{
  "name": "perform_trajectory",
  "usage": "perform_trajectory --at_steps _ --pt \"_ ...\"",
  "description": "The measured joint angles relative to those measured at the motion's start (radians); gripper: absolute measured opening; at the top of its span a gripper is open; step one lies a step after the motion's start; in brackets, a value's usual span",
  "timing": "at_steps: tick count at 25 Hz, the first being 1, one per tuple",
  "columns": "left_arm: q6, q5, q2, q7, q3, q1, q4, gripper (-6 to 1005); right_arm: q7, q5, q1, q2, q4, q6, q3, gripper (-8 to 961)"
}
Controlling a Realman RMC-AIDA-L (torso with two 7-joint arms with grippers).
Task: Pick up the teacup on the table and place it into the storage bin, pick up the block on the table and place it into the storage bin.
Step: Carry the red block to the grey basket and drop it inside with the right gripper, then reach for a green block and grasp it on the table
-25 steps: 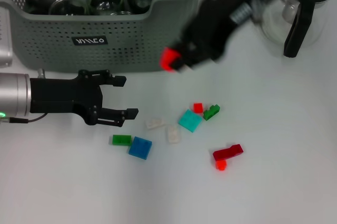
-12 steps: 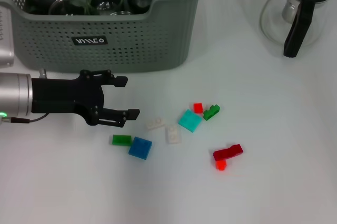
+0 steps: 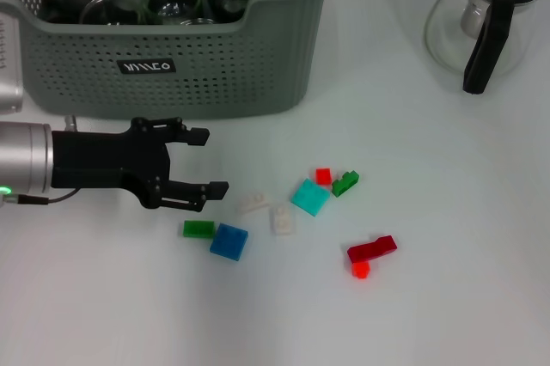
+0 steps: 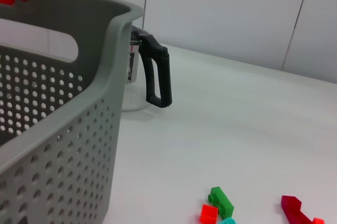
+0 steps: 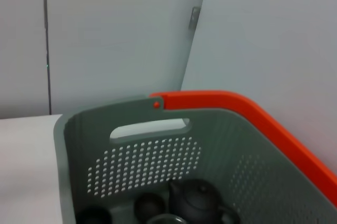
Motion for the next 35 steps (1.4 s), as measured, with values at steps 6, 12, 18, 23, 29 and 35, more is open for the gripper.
perform_trajectory --at_steps 6,12,18,23,29,35 --pt "0.001 0.0 0.0 0.005 -0.006 0.007 0.003 873 0.009 0.002 -0.037 -0.01 -0.084 -0.09 0.011 395" --pt "0.013 0.0 0.001 0.01 -0.006 0.013 0.006 873 0.002 0.054 -0.173 -0.01 -0.34 -0.382 0.056 624" --pt "0.014 0.0 0.002 0.021 -0.006 0.014 0.006 873 0.065 0.11 -0.382 -0.02 -0.64 -0.807 0.055 893" --pt "0.013 -0.001 0.002 0.017 -0.006 0.01 0.006 873 0.137 0.022 -0.454 -0.014 -0.681 -0.902 0.036 899" --pt "0.0 -0.001 -0.001 0.02 -0.006 0.002 0.005 873 0.197 -0.179 -0.458 0.001 -0.531 -0.824 -0.03 899" --pt "-0.001 0.0 -0.003 0.021 -0.005 -0.003 0.007 873 0.233 -0.254 -0.423 0.002 -0.389 -0.677 -0.163 898"
